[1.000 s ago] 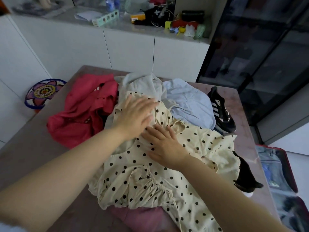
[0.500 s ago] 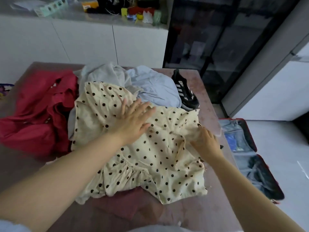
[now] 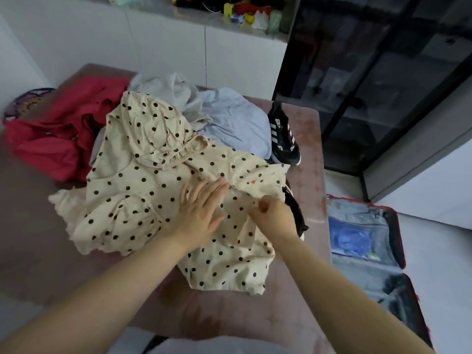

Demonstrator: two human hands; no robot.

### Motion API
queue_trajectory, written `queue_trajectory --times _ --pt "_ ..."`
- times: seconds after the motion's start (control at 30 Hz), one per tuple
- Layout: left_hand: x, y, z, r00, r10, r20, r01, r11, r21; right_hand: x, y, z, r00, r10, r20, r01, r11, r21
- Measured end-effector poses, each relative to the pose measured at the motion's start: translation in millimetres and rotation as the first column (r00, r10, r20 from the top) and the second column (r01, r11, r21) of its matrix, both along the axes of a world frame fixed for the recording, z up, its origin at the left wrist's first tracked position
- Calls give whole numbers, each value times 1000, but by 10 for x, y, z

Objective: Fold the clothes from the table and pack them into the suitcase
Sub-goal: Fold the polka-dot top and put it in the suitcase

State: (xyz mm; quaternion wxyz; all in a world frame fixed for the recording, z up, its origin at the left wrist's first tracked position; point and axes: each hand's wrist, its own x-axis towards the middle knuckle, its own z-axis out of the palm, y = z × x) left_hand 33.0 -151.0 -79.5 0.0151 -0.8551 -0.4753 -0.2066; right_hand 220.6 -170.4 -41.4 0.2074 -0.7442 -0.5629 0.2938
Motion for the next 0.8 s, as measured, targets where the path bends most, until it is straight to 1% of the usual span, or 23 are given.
queue_trajectory --times 0.03,0.07,0.1,0.13,0.23,0.3,0.4,0.5,0.6,0.63,0.7,0.73,0.77,0.8 --pt "45 -69 -19 1000 25 8 -25 1000 -10 102 20 64 987 -40 -155 38 999 -12" --pt "82 -138 -34 999 49 10 -49 998 -30 216 41 130 960 -69 -273 62 997 -35" --pt "113 -202 -46 997 73 8 -73 996 -48 332 63 194 942 -76 -327 61 996 -58" --pt "135 -258 -50 996 92 -8 -92 993 -69 443 93 248 946 -47 -320 28 998 -64" --pt "178 -356 -68 988 122 -94 -132 984 -118 703 240 287 984 109 -144 -110 994 1" --pt "185 -367 -110 979 139 -151 -161 976 -145 805 359 250 986 162 -34 -162 987 9" --pt "172 -356 -190 970 181 -164 -208 963 -171 930 477 173 967 255 26 -251 964 -88" --pt "205 -296 -147 974 208 -86 -216 972 -92 1001 513 157 937 349 31 -342 930 -131" --pt "309 -129 -6 988 155 12 -155 988 -2 921 538 133 935 353 27 -346 927 -142" --pt "354 -48 37 991 127 31 -128 991 27 876 551 99 943 328 63 -318 939 -127" --pt "449 135 122 996 69 63 -73 996 52 773 565 44 943 275 189 -275 961 -31" --pt "497 228 171 996 45 76 -49 997 53 723 569 28 939 263 220 -274 961 22" --pt "546 322 221 996 24 81 -28 998 50 678 573 3 943 260 207 -277 959 58" --pt "593 416 269 997 5 79 -9 999 49 640 574 -13 951 265 159 -279 957 77"
